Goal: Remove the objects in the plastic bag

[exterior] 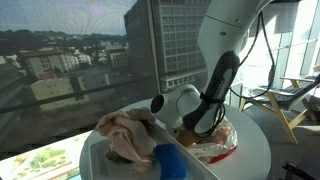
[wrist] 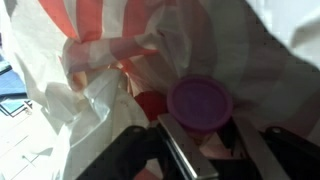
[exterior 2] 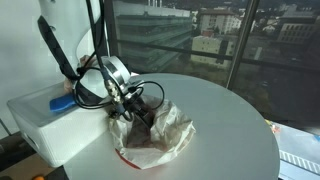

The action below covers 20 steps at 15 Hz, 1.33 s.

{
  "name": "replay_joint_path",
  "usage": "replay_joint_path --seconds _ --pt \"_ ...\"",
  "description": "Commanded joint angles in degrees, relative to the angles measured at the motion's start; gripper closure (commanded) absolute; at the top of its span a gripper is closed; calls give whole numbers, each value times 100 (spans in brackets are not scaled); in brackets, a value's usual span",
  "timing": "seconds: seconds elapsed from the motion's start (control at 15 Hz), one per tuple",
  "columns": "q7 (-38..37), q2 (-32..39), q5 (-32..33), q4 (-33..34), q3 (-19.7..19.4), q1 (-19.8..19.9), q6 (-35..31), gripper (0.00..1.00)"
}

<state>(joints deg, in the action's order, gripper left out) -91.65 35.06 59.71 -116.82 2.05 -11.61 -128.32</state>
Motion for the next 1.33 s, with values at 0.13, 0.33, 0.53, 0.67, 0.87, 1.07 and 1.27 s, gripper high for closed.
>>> replay_joint_path --seconds 0.13,0.33,0.53,0.67,0.87,1.07,1.27 --pt "757 -593 -21 -451 100 -88 390 81" --pt "1450 -998 -26 -732 130 22 684 81" --pt "1514 -1787 496 -1448 102 317 -531 81" --pt "1359 -2328 896 -1823 81 362 -1010 81" --pt "1505 -3134 1127 -2247 198 417 -1622 81" --pt "1955 -3794 947 -2477 393 342 -2168 81" --pt "2607 -4492 407 -2794 696 119 -2639 81"
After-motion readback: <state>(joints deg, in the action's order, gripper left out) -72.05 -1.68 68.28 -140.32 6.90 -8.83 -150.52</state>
